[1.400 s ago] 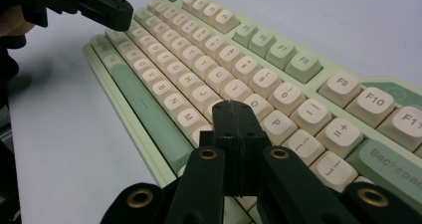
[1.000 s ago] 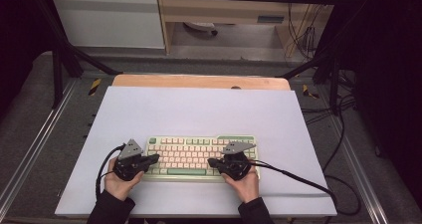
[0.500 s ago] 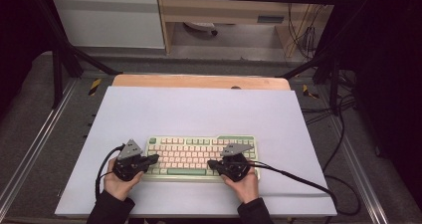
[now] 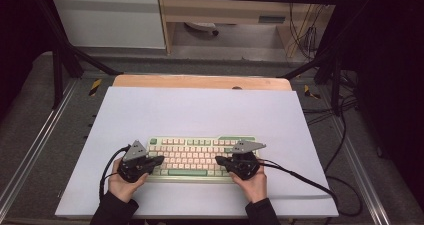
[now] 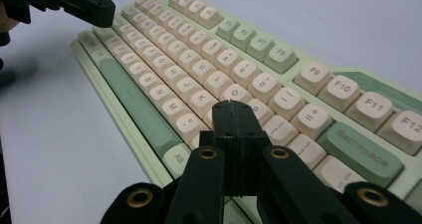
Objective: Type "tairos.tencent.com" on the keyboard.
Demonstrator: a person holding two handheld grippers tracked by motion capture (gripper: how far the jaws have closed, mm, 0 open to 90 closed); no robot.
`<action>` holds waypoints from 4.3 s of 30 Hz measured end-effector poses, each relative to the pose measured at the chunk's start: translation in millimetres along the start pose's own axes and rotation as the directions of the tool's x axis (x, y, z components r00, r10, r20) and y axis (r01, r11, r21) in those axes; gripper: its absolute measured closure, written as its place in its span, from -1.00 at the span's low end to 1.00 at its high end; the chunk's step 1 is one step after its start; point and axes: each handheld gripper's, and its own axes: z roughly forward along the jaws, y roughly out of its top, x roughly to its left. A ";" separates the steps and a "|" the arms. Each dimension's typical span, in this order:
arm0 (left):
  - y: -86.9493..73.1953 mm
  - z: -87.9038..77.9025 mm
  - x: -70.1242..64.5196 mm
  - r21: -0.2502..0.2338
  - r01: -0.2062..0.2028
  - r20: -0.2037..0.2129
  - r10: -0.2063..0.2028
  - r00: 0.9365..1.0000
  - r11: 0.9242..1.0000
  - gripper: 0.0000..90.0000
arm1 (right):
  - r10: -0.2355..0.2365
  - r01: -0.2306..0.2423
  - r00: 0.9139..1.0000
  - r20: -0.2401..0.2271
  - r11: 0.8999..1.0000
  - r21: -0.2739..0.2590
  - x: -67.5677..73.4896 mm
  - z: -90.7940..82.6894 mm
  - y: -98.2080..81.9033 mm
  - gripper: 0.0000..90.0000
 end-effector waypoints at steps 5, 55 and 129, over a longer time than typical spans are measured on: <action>4.8 6.9 -8.6 0.008 -0.016 0.014 0.016 1.000 1.000 0.99 | 0.006 -0.006 1.000 0.009 1.000 -0.006 -4.3 -5.9 -2.2 1.00; 1.9 -0.3 -6.2 -0.009 -0.010 0.020 0.010 1.000 1.000 1.00 | 0.017 -0.017 1.000 0.000 1.000 -0.005 2.8 17.6 12.3 1.00; -0.3 -5.7 4.7 -0.023 0.017 0.006 -0.016 1.000 1.000 1.00 | -0.019 0.022 0.997 -0.070 0.999 0.043 26.8 44.7 10.2 1.00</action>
